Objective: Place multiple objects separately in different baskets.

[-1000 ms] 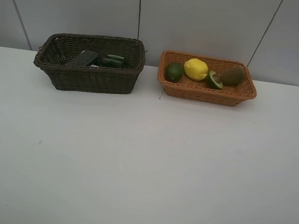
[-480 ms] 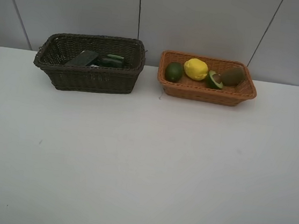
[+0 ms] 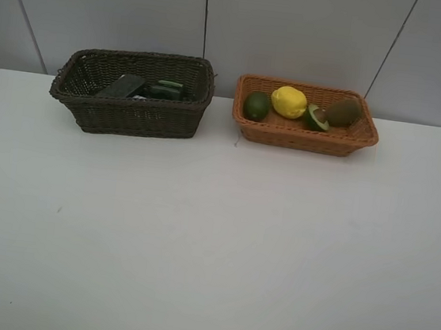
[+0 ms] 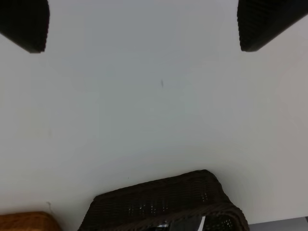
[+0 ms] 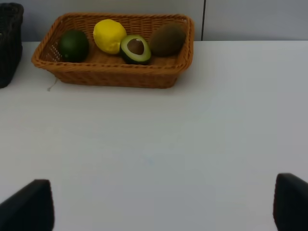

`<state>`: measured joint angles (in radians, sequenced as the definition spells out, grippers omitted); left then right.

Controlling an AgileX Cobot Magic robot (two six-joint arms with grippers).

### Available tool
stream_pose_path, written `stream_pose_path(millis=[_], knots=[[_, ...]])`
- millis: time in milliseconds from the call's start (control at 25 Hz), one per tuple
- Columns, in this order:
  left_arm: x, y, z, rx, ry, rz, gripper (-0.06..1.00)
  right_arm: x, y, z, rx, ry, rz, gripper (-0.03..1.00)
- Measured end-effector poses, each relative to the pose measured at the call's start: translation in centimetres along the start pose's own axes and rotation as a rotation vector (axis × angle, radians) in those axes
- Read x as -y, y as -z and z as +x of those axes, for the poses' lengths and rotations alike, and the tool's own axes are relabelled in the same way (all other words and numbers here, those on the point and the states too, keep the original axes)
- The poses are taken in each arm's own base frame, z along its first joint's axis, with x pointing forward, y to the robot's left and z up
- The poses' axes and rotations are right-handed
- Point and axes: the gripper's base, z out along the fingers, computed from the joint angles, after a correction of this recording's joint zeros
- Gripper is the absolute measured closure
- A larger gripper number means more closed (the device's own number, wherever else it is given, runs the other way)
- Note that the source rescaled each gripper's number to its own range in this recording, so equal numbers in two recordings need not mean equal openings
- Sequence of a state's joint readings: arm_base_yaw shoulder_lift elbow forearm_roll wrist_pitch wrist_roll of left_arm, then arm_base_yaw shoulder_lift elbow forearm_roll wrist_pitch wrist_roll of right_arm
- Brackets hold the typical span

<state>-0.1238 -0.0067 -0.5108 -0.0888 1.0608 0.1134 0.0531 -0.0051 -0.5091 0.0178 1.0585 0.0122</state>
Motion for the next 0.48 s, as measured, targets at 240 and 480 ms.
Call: stream_pose_path(millis=[240, 480], knots=[[0.0, 0.0, 0.0, 0.0, 0.0, 0.0, -0.05, 0.0, 0.0, 0.0, 0.0, 0.0, 0.0, -0.03], [0.0, 0.0, 0.0, 0.0, 0.0, 0.0, -0.05, 0.0, 0.0, 0.0, 0.0, 0.0, 0.0, -0.03]])
